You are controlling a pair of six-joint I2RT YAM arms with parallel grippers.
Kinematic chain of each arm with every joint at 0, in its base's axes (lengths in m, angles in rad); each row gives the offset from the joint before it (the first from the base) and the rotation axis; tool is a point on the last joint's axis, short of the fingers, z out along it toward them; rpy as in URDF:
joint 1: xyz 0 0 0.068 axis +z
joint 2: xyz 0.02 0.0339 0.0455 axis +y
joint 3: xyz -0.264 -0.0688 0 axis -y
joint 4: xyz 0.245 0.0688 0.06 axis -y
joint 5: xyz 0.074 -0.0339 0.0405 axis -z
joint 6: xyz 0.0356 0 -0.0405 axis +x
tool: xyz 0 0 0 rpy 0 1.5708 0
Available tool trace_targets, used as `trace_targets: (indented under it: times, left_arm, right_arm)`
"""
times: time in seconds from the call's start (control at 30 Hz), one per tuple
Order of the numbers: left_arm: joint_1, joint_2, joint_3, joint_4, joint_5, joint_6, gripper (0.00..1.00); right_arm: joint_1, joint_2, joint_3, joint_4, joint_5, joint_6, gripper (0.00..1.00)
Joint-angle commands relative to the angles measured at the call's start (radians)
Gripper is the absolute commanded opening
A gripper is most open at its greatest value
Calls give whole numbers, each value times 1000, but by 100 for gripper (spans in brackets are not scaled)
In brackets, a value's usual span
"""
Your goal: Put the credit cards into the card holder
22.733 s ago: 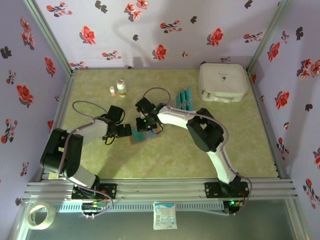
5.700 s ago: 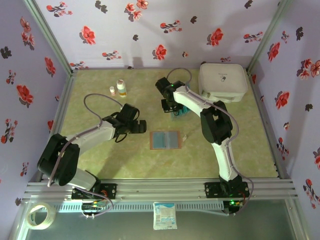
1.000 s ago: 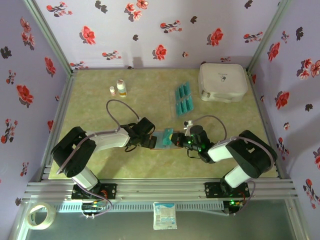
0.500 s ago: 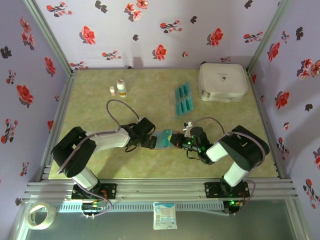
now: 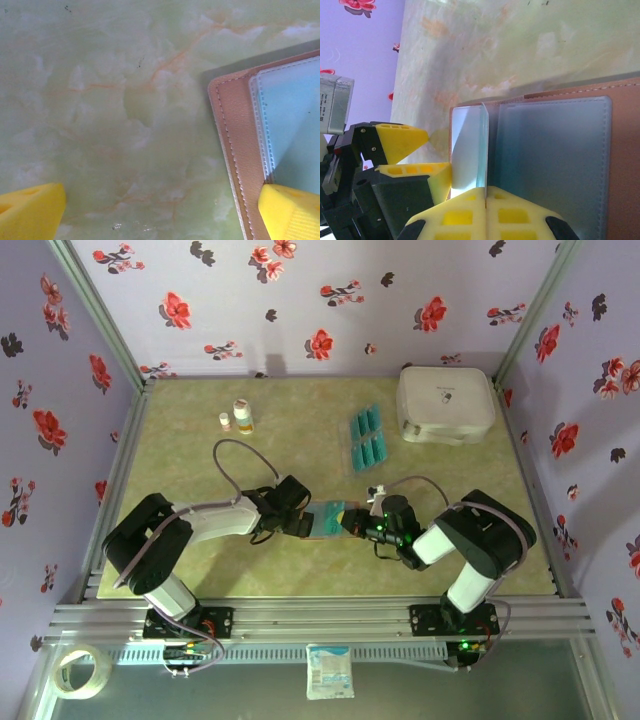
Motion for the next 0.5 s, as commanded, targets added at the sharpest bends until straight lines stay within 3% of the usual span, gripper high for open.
trace_targets:
  times: [0.0,0.47]
  left_arm:
    - [-10,33,-21,-17,-19,-16,100]
    - [-12,34,-22,-16,-19,-17,100]
  right_arm:
    - [-6,22,-18,11,-16,8,0]
    - [-14,43,-31,22,-33,10,0]
